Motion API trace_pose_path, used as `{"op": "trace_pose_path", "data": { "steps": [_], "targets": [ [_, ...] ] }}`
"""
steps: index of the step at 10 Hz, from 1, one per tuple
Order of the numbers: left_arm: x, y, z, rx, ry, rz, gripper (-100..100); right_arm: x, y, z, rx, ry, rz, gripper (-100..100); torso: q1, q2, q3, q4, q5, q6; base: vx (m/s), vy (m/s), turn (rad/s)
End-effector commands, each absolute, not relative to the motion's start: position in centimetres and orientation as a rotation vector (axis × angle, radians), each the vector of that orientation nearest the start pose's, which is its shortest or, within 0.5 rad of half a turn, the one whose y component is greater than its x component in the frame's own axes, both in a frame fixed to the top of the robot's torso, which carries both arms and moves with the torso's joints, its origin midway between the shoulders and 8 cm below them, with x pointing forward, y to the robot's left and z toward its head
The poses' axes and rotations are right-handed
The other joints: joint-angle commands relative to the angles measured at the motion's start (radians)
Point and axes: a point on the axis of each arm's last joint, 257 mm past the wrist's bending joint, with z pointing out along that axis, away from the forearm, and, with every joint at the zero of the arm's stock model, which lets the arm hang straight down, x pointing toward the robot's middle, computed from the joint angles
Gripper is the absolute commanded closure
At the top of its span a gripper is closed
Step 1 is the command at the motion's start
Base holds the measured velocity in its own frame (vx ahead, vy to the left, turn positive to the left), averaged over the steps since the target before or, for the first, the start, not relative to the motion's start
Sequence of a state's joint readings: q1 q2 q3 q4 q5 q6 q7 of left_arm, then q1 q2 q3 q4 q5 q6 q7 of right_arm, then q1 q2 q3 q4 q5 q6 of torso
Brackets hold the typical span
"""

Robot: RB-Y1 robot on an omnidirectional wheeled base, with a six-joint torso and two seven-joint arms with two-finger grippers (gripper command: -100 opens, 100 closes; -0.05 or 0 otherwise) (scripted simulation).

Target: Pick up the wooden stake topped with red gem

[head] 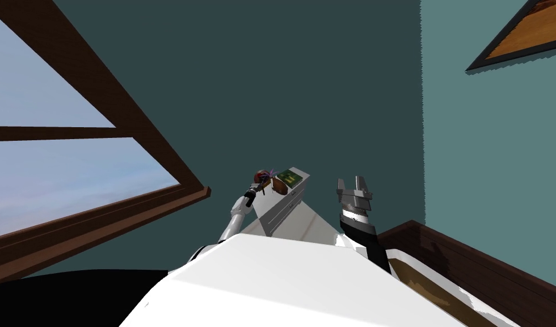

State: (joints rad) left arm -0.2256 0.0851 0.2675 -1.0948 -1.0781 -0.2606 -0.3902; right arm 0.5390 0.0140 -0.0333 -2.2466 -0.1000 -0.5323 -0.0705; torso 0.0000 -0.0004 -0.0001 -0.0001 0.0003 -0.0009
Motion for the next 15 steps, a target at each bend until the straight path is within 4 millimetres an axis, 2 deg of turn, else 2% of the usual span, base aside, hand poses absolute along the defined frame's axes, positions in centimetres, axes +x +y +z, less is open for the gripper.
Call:
{"op": "trace_pose_path", "data": {
  "steps": [1,5,6,7,10,11,12,15],
  "targets": [
    [57.9,29.2,-30.6,-0.075,1.696,-0.102,100,33.6,-31.0,0.4,0.780,0.533,1.369,0,0.000,0.000,0.000,0.000,0.000,0.000,-0.001,0.001,-0.016],
    [58.0,29.1,-30.5,-0.073,1.693,-0.106,100,33.6,-31.0,0.4,0.780,0.533,1.369,0,0.001,-0.002,-0.001,-0.001,0.000,-0.001,0.000,0.001,0.005],
    [58.0,29.1,-30.5,-0.074,1.693,-0.106,0,33.6,-31.0,0.4,0.780,0.533,1.369,0,0.000,-0.002,-0.001,-0.001,0.000,-0.001,0.000,0.000,0.000],
    [58.0,29.8,-31.1,-0.057,1.703,-0.114,100,33.6,-31.0,0.4,0.780,0.533,1.369,0,0.000,-0.002,-0.001,-0.001,0.000,-0.001,0.022,-0.020,0.050],
    [58.1,31.4,-31.4,0.003,1.709,-0.117,100,33.6,-31.0,0.4,0.780,0.533,1.369,0,-0.001,-0.004,-0.004,-0.004,0.000,-0.003,0.007,-0.073,0.039],
    [57.9,31.6,-31.9,-0.032,1.715,-0.136,100,33.6,-31.0,0.4,0.780,0.533,1.369,0,-0.002,-0.004,-0.005,-0.006,0.001,-0.002,-0.005,-0.072,-0.024],
    [57.8,32.6,-32.3,0.003,1.726,-0.126,100,33.6,-31.0,0.4,0.780,0.533,1.369,0,-0.002,-0.005,-0.006,-0.007,0.001,-0.001,0.006,-0.083,0.028],
    [57.7,34.1,-32.3,-0.027,1.721,-0.148,100,33.6,-31.0,0.4,0.780,0.532,1.369,0,-0.002,-0.007,-0.010,-0.013,0.004,-0.001,0.001,-0.081,-0.017]
  ]
}}
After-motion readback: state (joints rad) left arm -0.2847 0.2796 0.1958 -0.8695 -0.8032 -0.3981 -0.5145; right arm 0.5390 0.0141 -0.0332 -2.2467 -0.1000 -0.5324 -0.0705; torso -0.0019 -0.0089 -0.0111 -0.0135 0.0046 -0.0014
